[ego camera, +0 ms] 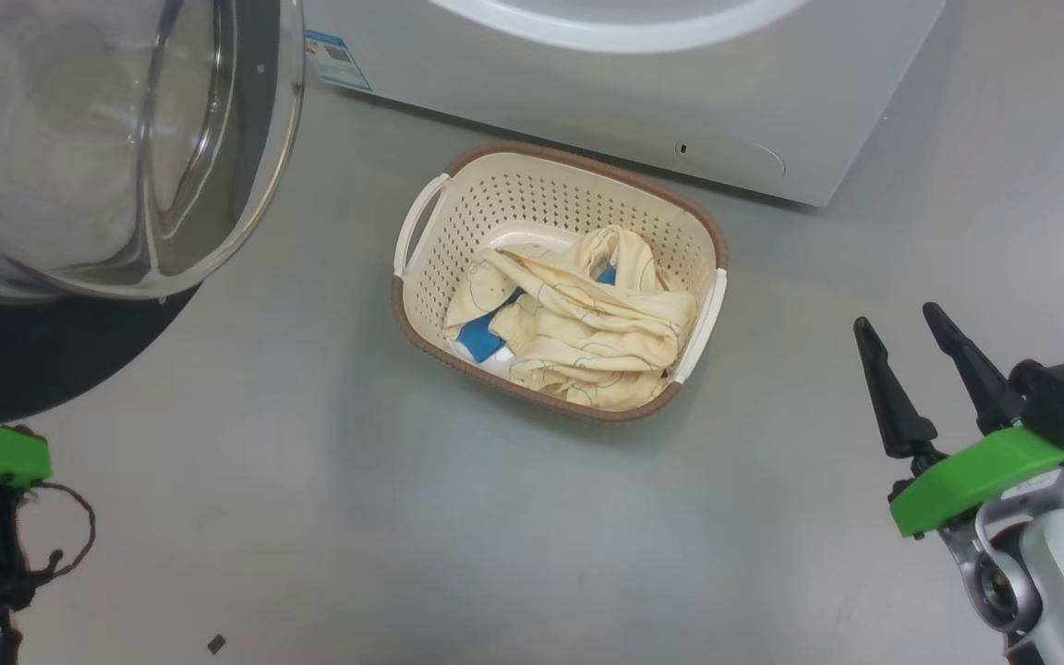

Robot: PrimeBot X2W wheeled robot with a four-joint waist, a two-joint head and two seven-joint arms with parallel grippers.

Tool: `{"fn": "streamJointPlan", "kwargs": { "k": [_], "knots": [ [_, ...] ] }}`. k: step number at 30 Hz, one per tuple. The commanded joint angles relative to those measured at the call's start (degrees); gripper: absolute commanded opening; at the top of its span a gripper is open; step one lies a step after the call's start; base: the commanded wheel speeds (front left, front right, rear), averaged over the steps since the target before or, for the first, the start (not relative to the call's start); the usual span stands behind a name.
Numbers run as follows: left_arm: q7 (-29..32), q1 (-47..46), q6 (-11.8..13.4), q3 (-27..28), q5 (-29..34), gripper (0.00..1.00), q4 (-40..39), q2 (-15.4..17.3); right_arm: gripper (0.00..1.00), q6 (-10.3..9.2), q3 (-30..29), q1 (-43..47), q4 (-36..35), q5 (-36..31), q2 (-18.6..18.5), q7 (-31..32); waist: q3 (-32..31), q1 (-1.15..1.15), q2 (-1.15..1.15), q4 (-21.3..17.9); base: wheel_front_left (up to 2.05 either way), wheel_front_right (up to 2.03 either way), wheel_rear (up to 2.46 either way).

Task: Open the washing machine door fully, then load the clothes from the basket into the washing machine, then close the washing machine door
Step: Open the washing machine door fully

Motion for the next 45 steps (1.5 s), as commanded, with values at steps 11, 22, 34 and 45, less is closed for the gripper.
{"fn": "streamJointPlan", "kwargs": {
  "k": [11,22,34,45],
  "knots": [
    [-2.24,-7.75,-2.64,4.51,-0.19,0.00,7.20,8.59,1.00,-0.02,-1.31,-0.45,-5.68,-1.46,-1.99,2.63,3.65,-0.01,0.00,0.45,0.00,0.00,0.00],
    [-5.93,-13.94,-5.67,4.61,0.69,0.00,18.76,12.92,1.00,-0.02,-3.31,0.23,-8.87,-2.32,-3.66,5.25,5.98,-0.01,0.00,1.08,0.00,0.00,0.00],
    [-7.69,-16.11,-7.14,3.15,2.71,0.00,24.16,12.57,1.00,-0.02,-3.98,0.93,-9.80,-2.60,-3.57,6.23,5.01,-0.01,0.00,1.75,0.00,0.00,0.00],
    [-7.89,-13.47,-8.55,0.06,4.76,0.00,22.68,11.71,1.00,-0.02,-4.04,1.53,-7.24,-1.27,-1.53,2.95,-0.52,-0.01,0.00,0.23,0.00,0.00,0.00]
  ]
}}
